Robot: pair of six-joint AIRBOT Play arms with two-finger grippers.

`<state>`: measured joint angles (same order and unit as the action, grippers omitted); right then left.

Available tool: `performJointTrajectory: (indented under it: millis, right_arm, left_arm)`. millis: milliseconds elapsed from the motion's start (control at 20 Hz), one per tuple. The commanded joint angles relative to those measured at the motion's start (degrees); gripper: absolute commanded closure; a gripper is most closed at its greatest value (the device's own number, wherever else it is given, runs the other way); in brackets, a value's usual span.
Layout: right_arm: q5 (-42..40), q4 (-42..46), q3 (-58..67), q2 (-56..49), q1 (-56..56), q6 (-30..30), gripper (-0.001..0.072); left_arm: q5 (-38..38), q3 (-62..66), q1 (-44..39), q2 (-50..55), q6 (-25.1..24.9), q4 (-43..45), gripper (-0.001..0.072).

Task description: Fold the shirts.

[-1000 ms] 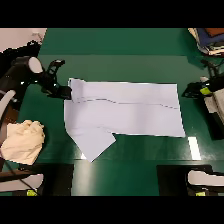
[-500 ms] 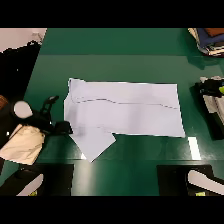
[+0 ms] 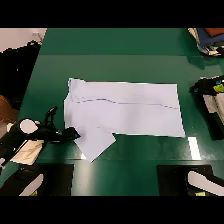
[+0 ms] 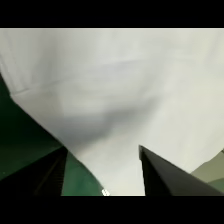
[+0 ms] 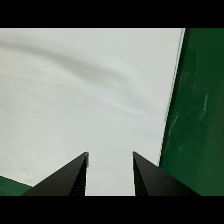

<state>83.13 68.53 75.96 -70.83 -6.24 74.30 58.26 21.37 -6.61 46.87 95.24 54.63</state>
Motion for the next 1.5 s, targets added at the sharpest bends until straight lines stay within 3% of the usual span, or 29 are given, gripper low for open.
performJointTrajectory:
  millis: [0, 50, 150, 300, 450, 500, 550, 600, 750, 800, 1100, 1300, 1400, 1450]
  right_arm:
    - [0.22, -0.04, 0.00, 0.09, 0.79, 0.02, 0.0375]
    - [0.83, -0.04, 0.00, 0.09, 0.76, 0.02, 0.0375]
    - [3.37, 0.02, -0.02, 0.07, -0.35, -0.48, 0.0375]
    - [5.68, 0.07, -4.61, 1.90, -5.29, -1.33, 0.0375]
    - [3.39, 0.24, -17.81, 6.67, -13.99, -1.36, 0.0375]
    - [2.84, 0.22, -22.32, 7.82, -16.96, -1.36, 0.0349]
    - [2.27, 0.07, -26.86, 8.57, -20.20, -1.36, 0.0230]
    - [1.92, -0.22, -31.04, 8.98, -23.17, -1.36, 0.0200]
    - [-0.94, -3.13, -40.35, 9.07, -27.61, -1.97, 0.0220]
    - [-2.40, -4.09, -42.32, 9.07, -27.67, -2.73, 0.0273]
    - [-11.93, -9.09, -46.62, 9.09, -20.83, -3.37, 0.0291]
    - [-13.55, -8.79, -46.53, 9.14, -15.96, -3.43, 0.0615]
    - [-11.47, -7.80, -45.97, 9.73, -15.17, -3.50, 0.0694]
    - [-9.81, -5.75, -45.09, 10.91, -14.93, -3.48, 0.0694]
  left_arm:
    - [-5.31, -1.90, -0.07, -0.13, -1.20, -3.56, 0.0171]
    - [-5.31, -1.90, -0.07, -0.13, -1.18, -3.67, 0.0186]
    - [-5.20, -1.88, -0.07, -0.13, -1.20, -3.76, 0.0674]
    - [-2.27, -1.07, -0.07, -0.13, -2.95, -3.82, 0.0684]
    - [-0.31, 1.07, -0.07, -0.13, -5.53, -3.80, 0.0684]
    - [-0.42, 1.79, -0.07, -0.13, -5.66, -3.82, 0.0684]
    - [-0.83, 2.47, -0.07, -0.13, -5.68, -3.85, 0.0684]
    - [-1.33, 2.99, -0.07, -0.13, -5.68, -3.82, 0.0684]
    - [-3.23, 3.28, -0.07, -0.13, -5.70, -3.82, 0.0684]
    - [-3.37, 3.28, -0.07, -0.13, -5.70, -3.82, 0.0684]
    - [-3.76, 3.28, -0.07, -0.13, -5.73, -2.97, 0.0684]
    - [-0.81, 3.45, -0.07, -0.13, -5.68, 0.50, 0.0685]
    - [4.55, 5.35, -0.07, -0.15, -5.64, 4.48, 0.0686]
    - [7.26, 6.82, -0.07, -0.17, -5.64, 5.88, 0.0686]
